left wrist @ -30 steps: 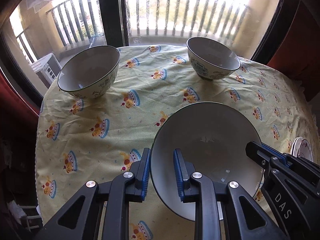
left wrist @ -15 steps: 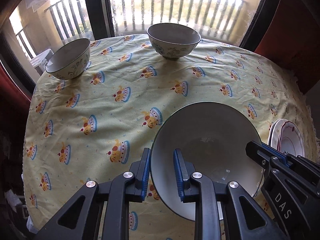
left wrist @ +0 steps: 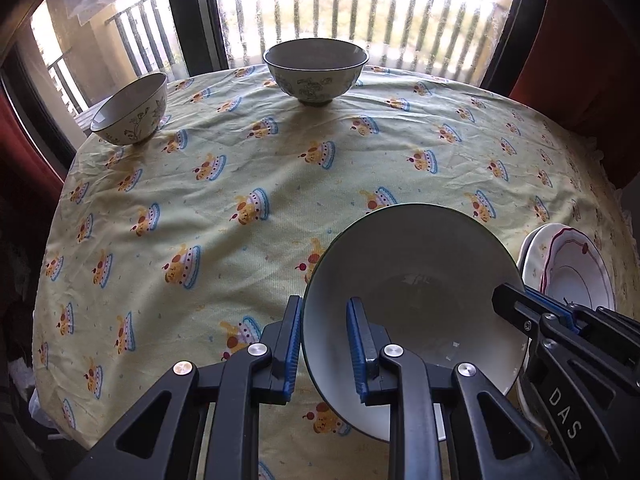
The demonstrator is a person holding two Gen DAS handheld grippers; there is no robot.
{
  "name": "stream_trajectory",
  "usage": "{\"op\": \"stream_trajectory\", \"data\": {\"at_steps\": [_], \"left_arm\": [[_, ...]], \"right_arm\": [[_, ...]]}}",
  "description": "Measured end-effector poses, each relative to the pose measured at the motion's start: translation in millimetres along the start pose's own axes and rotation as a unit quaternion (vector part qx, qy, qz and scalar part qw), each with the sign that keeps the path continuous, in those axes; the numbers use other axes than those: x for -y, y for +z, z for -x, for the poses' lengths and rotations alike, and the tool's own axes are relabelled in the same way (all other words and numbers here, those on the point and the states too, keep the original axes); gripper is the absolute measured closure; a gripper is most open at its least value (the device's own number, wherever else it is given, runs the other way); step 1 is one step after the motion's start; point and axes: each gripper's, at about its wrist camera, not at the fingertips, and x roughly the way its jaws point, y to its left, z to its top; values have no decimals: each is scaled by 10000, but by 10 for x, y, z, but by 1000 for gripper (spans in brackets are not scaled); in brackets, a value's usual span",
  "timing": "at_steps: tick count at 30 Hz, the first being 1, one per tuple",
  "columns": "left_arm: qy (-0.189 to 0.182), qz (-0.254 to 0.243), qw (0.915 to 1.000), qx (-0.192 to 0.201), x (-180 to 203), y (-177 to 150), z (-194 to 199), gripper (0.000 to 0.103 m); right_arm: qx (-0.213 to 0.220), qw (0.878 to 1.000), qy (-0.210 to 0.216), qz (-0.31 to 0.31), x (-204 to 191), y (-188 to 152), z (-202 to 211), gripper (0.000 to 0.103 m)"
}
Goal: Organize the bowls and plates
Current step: 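Carry the white bowl with the left tool and set it beside the plate stack, then open the left tool and withdraw it from the bowl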
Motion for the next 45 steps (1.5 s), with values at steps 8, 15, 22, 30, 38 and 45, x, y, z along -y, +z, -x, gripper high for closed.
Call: {"op": "stream_trajectory", "data": {"at_steps": [8, 15, 22, 30, 38, 45], "left_arm": [[82, 331, 9991, -238, -13, -83, -26, 69], [230, 687, 9971, -215, -110, -145, 61, 51], [437, 802, 9957, -172, -254, -113, 154, 30], [352, 743, 9963, -265, -417, -17, 136, 23], [120, 366, 9990, -225, -511, 96, 164, 15], [-229, 233, 9995, -55, -691, 324, 272, 14]], "right_arm": [[-51, 9996, 67, 254, 18, -16, -19, 92], [-99, 9986, -11, 510, 34, -71, -33, 52], [-9, 9987, 216, 471, 36, -30, 24, 44], [123, 9981, 132, 597, -104, 67, 67, 43], [149, 9993, 72, 341, -218, 257, 108, 35], [246, 9997, -75, 59, -450, 359, 213, 27]]}}
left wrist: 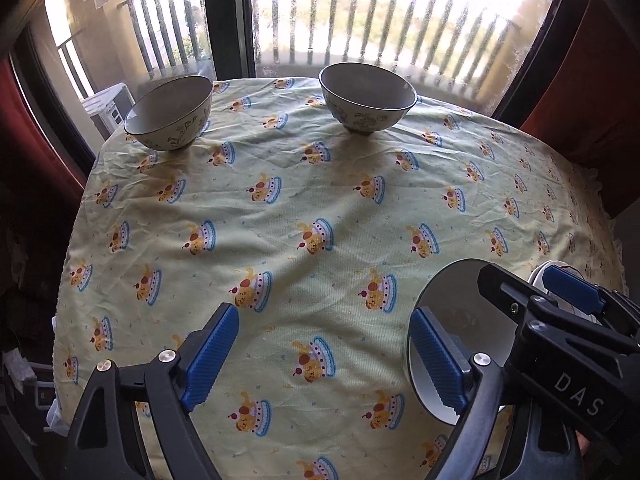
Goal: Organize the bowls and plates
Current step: 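Open the left tool and withdraw it from the bowl, then reach the left tool to another white bowl and clamp its rim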
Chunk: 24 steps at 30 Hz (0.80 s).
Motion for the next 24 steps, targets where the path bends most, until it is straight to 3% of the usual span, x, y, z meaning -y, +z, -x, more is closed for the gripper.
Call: {"op": "stream_trajectory", "data": {"at_steps": [9, 15, 24], "left_arm": [[-126, -39, 9999, 101, -469, 354, 65, 14], [69, -13, 9993, 380, -830, 617, 114, 15], [161, 345, 9978, 544, -1429, 1004, -8, 29]], "right_arm": [[266, 9993, -25, -270, -436, 249, 97, 26], [620, 9980, -42, -136, -840, 533, 123, 26], [953, 9952, 226, 66, -1425, 962, -15, 26]]}}
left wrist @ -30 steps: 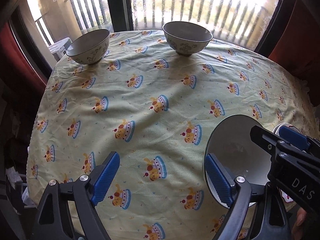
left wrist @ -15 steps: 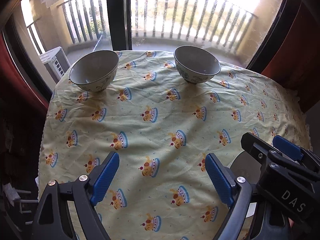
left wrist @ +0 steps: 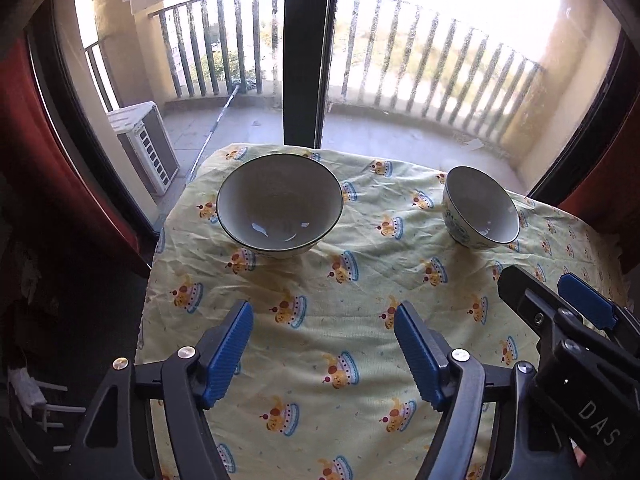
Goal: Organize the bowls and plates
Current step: 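Reach the left tool to another white bowl and clamp its rim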
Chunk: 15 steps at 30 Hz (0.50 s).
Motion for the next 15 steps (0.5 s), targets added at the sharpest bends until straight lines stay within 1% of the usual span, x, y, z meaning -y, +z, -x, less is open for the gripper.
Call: {"op": "stream_trajectory", "data": {"at_steps": [2, 4, 7, 10, 12, 15], "left_arm": [[71, -43, 9999, 84, -98, 86, -41, 29], [185, -100, 9997, 112, -179, 170, -104, 30], [352, -233, 9989, 216, -285, 283, -201, 38], [585, -347, 9972, 324, -373, 399, -336, 38], [639, -335, 9969, 325, -446, 466, -448, 39], [631, -306, 9971, 282, -537, 544, -621, 44]], "right_arm": [[52, 10000, 60, -53, -98, 63, -71, 26], [60, 9999, 25, -90, -200, 124, -167, 26], [81, 9999, -16, -95, -357, 207, -322, 26], [-109, 9998, -56, -138, -469, 293, -532, 26], [-106, 9998, -137, -136, -544, 342, -646, 26], [-144, 9996, -202, -110, -650, 398, -829, 26]]}}
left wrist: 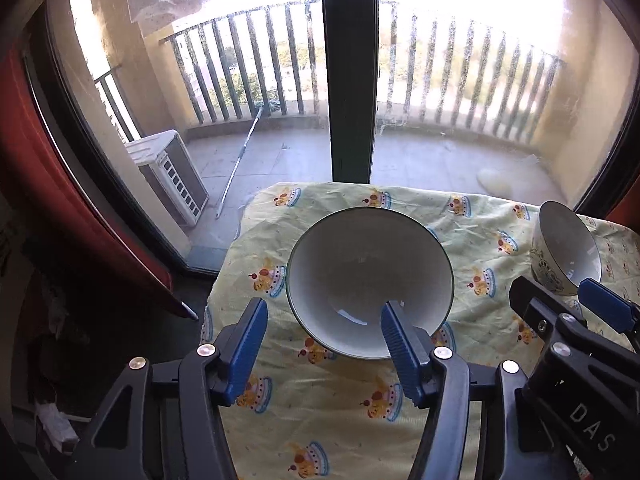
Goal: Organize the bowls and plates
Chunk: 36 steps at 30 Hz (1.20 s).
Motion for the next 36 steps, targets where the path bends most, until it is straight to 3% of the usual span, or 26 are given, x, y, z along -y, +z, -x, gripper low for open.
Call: {"op": "stream_trajectory", "data": {"at_steps": [6, 10, 16, 21, 24, 28, 36], "left_arm": [[-51, -115, 9999, -44, -66, 105, -314, 46], [-40, -175, 9998, -91, -80, 155, -485, 55], [-7, -120, 9997, -192, -112, 197, -703, 65], [-2, 2, 9994, -333, -132, 201, -833, 72], [-87, 129, 9992, -376, -156, 179, -854, 77], [-23, 141, 9992, -368, -159, 177, -852, 83], [-2, 28, 9993, -363, -110, 144, -801, 83]], "right_arm": [[-64, 10000, -53, -33, -142, 71, -316, 26], [-125, 9999, -16, 10, -230, 108, -477, 28], [-194, 9998, 48, 72, -362, 164, -690, 45], [-233, 9996, 78, 145, -426, 189, -853, 72], [-248, 9994, 143, 170, -442, 185, -882, 80], [-278, 9992, 213, 172, -471, 179, -910, 88], [-299, 9991, 236, 187, -444, 157, -885, 88]]}}
